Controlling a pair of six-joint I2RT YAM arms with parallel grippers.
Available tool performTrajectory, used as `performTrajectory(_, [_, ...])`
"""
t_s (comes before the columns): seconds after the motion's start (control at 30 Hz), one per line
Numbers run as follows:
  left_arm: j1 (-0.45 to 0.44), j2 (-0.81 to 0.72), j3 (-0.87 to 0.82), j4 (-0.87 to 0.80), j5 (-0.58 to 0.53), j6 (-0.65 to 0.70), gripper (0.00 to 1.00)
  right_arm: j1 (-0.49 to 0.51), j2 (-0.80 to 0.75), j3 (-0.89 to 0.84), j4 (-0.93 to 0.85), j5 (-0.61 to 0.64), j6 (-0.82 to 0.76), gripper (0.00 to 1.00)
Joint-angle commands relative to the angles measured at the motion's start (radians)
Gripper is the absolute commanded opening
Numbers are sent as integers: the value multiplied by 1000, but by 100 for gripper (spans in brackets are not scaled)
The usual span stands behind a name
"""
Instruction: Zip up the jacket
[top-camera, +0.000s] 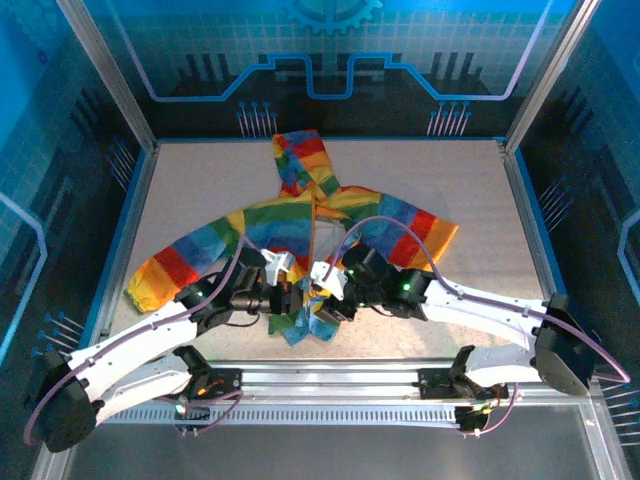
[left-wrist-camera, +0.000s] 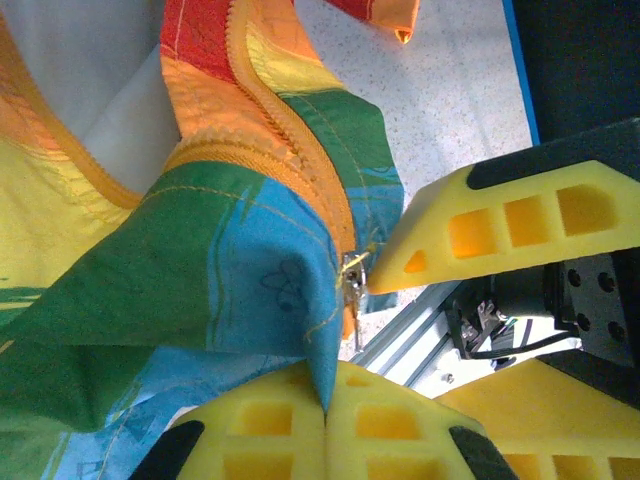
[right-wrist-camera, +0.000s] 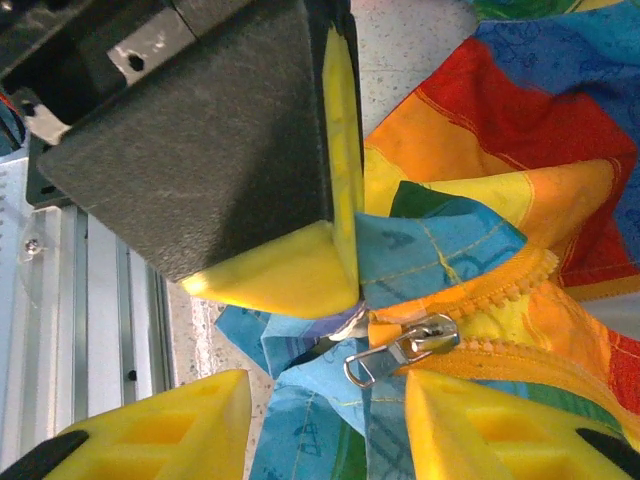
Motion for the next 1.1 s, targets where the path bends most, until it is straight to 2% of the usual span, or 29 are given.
performTrajectory(0.0, [6,6,42,-62,18,45,0,18,32,37,-19,26,-32,44])
performTrajectory(0.23, [6,16,75,-124,7,83,0,25,84,62,-16,40,-26,35])
performTrajectory(0.33, [6,27,91,-141,6,95,0,25,94,61,-6,48,-19,28])
performTrajectory(0.73, [5,60,134,-203,-5,134,0,25,73,-3,59,54,15,7])
performTrajectory(0.8, [6,62,138,-215,-11,138,0,24,65,-11,62,55,22,7])
performTrajectory(0.87, [5,65,146,-226,-15,143,0,23,56,-23,64,57,31,12])
performTrajectory(1.0, [2,76,167,-255,-26,158,0,24,24,-63,95,62,61,37])
performTrajectory(1.07, [-3,81,176,-256,-26,159,0,25,8,-92,133,55,73,41])
